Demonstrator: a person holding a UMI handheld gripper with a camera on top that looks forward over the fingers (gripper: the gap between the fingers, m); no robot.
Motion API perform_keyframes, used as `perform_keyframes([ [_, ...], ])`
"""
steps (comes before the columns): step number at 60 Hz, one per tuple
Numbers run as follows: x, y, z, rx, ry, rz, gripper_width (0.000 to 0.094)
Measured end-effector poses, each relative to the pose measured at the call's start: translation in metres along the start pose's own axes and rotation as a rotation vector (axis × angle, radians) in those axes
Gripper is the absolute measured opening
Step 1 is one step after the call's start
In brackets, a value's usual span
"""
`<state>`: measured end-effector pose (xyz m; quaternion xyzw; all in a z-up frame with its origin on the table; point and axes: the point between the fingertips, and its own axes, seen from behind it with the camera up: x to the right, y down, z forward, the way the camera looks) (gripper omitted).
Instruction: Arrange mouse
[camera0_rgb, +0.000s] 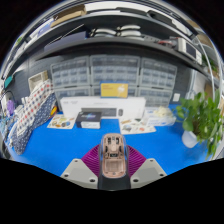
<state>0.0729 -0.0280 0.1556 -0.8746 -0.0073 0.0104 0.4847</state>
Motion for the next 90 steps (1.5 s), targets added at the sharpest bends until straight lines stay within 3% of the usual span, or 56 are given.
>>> perform_keyframes([
  [10,-0.03,0.085,0.03,-0.143,-0.027,0.004,0.0321],
  [21,-0.037,0.153,0.052,-0.237,-0.029,-0.015,0.0321],
  [22,-0.037,0.158,0.054,-0.243,-0.028,-0.018,0.0398],
  [23,-0.037,0.161,0.055,-0.247,-0.025,-0.02,0.0346],
  [25,-0.037,0.169,0.057,-0.26,-0.021,-0.024,0.0347],
  [34,-0.037,0.168,0.059,-0.235,-0.016,-0.023,0.0371],
  [43,-0.036,0.168,0.059,-0.231,-0.015,-0.003,0.0468],
  [45,-0.036,0.168,0.058,-0.242,-0.014,0.01,0.0535],
  [49,-0.029,0.162,0.056,-0.238,0.005,0.024,0.0773],
  [52,-0.025,0.152,0.051,-0.22,0.012,0.035,0.0813],
  [72,0.024,0.084,-0.036,-0.106,0.031,0.074,0.0843],
  [90,0.104,0.071,-0.123,-0.018,0.0,0.015,0.0842],
])
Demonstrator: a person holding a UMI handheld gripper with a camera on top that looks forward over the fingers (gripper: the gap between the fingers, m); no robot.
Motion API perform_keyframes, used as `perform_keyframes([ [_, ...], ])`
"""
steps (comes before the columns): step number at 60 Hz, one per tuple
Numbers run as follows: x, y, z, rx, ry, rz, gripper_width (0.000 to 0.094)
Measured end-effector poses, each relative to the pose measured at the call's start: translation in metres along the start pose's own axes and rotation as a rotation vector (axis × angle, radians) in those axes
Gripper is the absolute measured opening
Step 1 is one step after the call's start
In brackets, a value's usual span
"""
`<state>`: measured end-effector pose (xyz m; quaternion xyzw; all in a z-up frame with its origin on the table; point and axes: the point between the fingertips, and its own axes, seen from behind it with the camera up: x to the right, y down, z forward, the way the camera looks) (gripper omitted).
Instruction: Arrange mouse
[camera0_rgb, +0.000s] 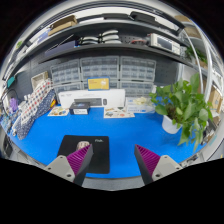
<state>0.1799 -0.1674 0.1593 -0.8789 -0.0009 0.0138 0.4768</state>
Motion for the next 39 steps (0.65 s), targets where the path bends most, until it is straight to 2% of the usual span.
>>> perform_keyframes([
  [12,0.036,0.015,-0.035,0.01,-0.025,-0.023,0.0828],
  [39,0.05,0.039,-0.068,0.01,-0.053,-0.016,0.0828],
])
